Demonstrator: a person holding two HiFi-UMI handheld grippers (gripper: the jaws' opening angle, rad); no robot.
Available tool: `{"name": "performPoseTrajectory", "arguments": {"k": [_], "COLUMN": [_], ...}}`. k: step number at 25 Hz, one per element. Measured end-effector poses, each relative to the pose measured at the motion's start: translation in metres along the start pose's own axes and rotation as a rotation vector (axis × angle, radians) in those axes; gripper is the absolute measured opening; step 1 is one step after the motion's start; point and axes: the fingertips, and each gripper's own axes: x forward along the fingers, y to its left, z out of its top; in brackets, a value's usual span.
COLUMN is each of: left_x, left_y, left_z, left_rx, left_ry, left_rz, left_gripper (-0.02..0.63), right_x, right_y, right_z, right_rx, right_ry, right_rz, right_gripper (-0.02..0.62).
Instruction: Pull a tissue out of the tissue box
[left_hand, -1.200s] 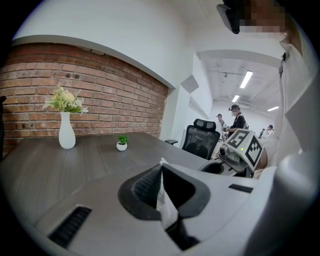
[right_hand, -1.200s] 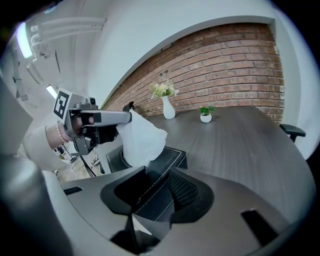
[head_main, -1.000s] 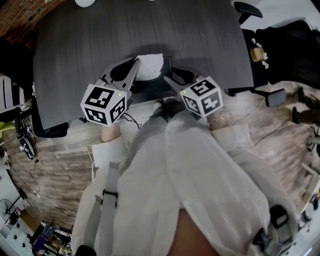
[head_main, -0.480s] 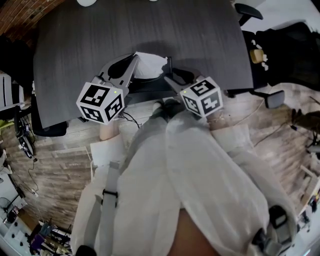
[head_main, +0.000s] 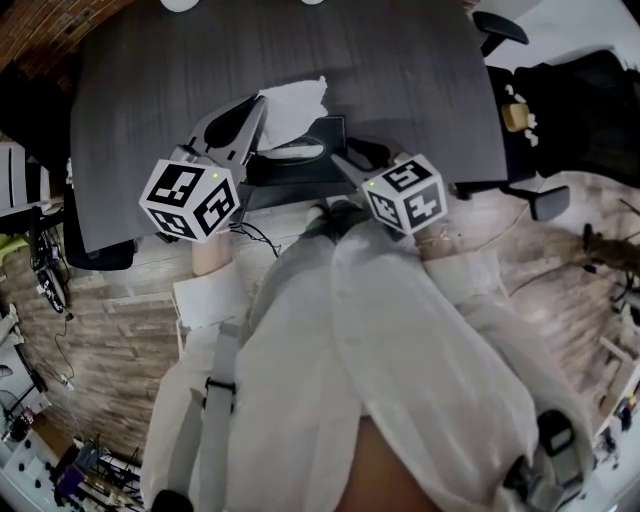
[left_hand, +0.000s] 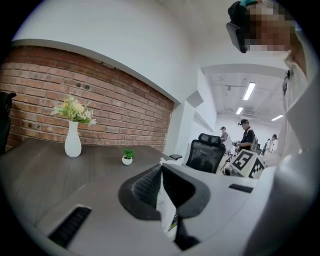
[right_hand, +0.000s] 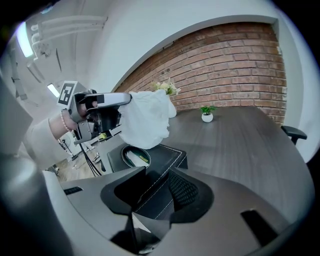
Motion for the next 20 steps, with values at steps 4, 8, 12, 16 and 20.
{"name": "performPoseTrajectory", "arguments": {"k": [4, 8, 12, 16, 20], "left_x": [-0.002, -0.007, -0.015, -0.028, -0.043], "left_y": [0.001, 0.001, 0.005, 0.009, 0.012], "left_z": [0.004, 0.014, 0.029, 0.044, 0.055], "left_rx": [-0.018, -0.027, -0.031, -0.033, -0.039], "left_ry": [-0.026, -0.058, -0.102, -0.170, -0.237], "left_rz": [0.014, 0.028, 0.053, 0.092, 0.131], "left_gripper": [0.005, 0.005, 0.005, 0.006, 0.006], "right_x": [-0.003, -0.009, -0.014, -0.018, -0.021], "right_y": [-0.002, -0.004, -0.003, 0.000, 0.006], "right_z": [0.004, 0.025, 0.051, 0.076, 0.103], "right_rx": [-0.013, -0.020, -0.036, -0.074, -0.116], "right_ry": [0.005, -0.051, -0.110, -0.168, -0.226], "right_rz": [0.003, 0.003, 0.016, 0.033, 0.067], "right_gripper": [0.136, 0.130, 0.130, 0.129, 0.124]}}
